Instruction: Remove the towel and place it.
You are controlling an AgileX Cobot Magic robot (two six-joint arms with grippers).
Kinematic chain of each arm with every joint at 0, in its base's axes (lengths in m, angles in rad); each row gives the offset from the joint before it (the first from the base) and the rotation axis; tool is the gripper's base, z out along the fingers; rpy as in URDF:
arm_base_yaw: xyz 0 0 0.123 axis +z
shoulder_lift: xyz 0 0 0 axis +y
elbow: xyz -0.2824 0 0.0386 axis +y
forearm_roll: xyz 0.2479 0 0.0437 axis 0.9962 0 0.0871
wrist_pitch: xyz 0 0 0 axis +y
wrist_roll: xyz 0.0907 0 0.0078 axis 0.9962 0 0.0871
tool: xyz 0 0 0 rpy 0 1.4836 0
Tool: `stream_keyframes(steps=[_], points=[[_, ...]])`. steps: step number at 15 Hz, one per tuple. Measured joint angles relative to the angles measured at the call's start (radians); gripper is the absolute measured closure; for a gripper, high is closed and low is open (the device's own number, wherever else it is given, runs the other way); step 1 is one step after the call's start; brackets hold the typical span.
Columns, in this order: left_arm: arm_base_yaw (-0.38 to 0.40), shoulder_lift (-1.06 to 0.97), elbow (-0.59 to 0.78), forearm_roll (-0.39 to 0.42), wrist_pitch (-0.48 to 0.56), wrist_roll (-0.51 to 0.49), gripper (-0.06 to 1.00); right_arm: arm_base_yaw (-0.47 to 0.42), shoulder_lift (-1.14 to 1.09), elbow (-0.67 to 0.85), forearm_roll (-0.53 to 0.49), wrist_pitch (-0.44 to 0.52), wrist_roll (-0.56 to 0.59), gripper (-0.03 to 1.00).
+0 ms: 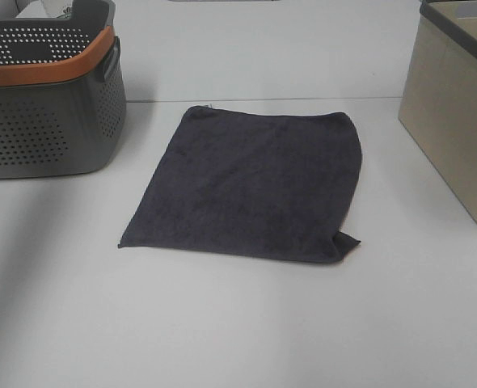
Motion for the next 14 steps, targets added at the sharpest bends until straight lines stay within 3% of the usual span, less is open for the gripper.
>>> stream_keyframes(steps=[4,9,14], points=[[0.0,-0.243,0.291,-0.009,-0.105,0.0,0.07,0.0,-0.186,0.222,-0.022,0.0,-0.008,0.32],[0.0,-0.585,0.729,-0.012,-0.121,0.003,0.07,0.0,-0.471,0.575,-0.002,-0.007,-0.008,0.32],[0.0,-0.983,1.024,-0.033,-0.121,0.003,0.07,0.0,-0.747,0.929,0.0,-0.108,0.001,0.32]])
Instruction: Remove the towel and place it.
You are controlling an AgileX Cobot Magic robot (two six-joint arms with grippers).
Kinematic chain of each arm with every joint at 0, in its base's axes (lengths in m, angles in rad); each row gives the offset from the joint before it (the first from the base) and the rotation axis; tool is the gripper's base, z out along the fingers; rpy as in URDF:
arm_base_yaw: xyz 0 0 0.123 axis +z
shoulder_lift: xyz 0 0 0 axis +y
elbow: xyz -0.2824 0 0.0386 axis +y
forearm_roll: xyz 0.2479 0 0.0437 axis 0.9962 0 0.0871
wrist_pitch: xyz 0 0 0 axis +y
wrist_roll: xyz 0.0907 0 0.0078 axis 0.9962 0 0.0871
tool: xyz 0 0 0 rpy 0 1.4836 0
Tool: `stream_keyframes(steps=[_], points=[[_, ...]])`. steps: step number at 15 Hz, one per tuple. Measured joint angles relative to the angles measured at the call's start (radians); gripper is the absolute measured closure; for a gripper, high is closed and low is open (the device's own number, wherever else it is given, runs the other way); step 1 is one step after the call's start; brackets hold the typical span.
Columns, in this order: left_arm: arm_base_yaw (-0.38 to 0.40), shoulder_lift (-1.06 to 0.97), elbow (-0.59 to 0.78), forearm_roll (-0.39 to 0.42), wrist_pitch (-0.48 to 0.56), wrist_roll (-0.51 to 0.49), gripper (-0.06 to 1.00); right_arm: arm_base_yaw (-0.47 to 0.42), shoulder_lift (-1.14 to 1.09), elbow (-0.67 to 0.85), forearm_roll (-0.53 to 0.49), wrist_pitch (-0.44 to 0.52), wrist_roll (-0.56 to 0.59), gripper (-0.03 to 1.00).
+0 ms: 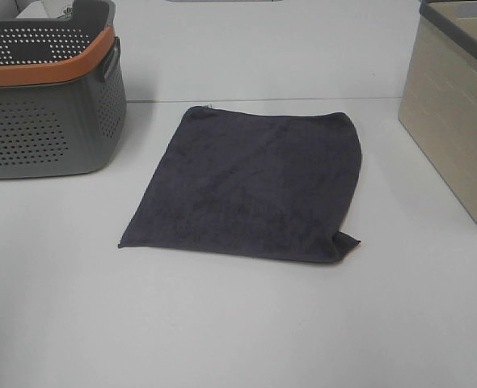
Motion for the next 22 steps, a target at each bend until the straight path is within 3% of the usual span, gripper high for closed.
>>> stream_keyframes(steps=[5,11,15,22], points=[[0.0,-0.315,0.144,-0.014,0.003,-0.042,0.07,0.0,-0.24,0.233,0.028,-0.052,0.0,0.32],[0.0,-0.568,0.199,-0.055,-0.025,-0.034,0.08,0.0,-0.54,0.256,0.097,-0.058,-0.081,0.32],[0.0,-0.575,0.199,-0.056,-0.033,0.012,0.14,0.0,-0.679,0.256,0.109,-0.058,-0.093,0.32],[0.0,-0.575,0.209,-0.055,-0.033,-0.018,0.15,0.0,-0.833,0.256,0.116,-0.057,-0.106,0.32]])
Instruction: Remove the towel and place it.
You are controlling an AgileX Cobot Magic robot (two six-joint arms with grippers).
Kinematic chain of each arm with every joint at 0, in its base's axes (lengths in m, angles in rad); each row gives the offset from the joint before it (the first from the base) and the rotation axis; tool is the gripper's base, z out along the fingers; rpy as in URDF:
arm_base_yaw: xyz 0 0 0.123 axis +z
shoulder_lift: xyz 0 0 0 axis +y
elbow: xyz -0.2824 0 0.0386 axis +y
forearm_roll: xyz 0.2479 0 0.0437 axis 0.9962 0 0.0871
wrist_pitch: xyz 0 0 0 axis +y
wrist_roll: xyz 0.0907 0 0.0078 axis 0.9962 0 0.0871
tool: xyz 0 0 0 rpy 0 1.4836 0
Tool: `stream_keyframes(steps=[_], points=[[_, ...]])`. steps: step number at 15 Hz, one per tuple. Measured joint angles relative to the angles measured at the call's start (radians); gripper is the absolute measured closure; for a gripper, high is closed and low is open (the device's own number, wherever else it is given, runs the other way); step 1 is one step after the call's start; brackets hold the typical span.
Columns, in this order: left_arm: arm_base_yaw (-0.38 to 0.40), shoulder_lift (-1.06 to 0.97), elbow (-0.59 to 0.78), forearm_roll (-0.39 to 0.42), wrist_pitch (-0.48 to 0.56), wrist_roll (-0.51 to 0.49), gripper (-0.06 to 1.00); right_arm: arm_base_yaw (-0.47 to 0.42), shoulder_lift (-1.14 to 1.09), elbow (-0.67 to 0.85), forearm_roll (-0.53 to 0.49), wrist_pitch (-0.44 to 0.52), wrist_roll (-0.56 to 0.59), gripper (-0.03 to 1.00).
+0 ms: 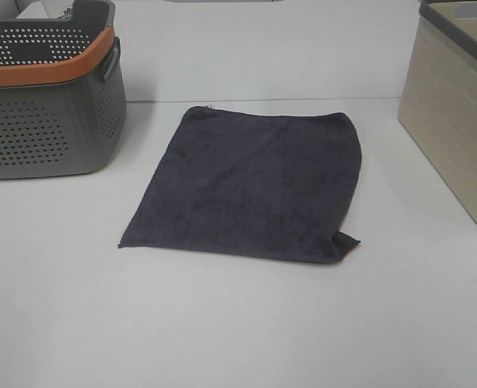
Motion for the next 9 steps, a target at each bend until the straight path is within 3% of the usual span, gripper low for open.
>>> stream_keyframes(steps=[9], points=[[0.0,0.0,0.0,0.0,0.0,0.0,0.15,0.0,0.0,0.0,0.0,0.0,0.0,0.32]])
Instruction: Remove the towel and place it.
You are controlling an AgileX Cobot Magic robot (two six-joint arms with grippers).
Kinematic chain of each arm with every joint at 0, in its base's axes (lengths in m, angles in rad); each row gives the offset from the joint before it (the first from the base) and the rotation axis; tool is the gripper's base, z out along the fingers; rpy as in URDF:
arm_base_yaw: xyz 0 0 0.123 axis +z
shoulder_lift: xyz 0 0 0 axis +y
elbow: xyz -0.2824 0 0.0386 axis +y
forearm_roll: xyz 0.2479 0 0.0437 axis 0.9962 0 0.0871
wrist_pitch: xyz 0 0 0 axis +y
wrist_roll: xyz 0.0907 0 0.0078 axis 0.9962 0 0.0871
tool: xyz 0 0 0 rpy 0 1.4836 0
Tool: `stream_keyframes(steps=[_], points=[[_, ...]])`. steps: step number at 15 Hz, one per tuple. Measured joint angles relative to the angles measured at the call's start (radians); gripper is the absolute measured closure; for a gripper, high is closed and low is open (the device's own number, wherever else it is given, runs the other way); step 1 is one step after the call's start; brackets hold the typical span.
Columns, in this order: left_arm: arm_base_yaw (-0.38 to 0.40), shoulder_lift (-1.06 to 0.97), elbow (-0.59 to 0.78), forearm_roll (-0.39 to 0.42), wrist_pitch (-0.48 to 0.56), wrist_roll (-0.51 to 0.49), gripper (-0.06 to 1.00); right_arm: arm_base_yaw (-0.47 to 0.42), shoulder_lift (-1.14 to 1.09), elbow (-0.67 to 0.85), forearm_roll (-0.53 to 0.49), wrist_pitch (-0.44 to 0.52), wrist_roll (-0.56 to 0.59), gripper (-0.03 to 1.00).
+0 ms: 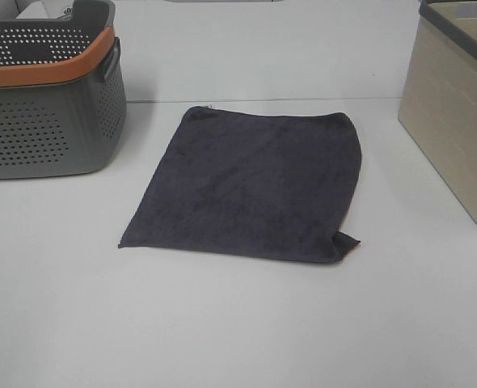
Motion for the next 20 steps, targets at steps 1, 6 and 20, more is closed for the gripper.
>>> stream_keyframes(steps=[1,6,20], points=[[0.0,0.0,0.0,0.0,0.0,0.0,0.15,0.0,0.0,0.0,0.0,0.0,0.0,0.32],[0.0,0.0,0.0,0.009,0.0,-0.026,0.15,-0.035,0.0,0.0,0.008,0.0,0.001,0.32],[0.0,0.0,0.0,0.009,0.0,-0.026,0.15,-0.102,0.0,0.0,0.012,0.0,0.001,0.32]])
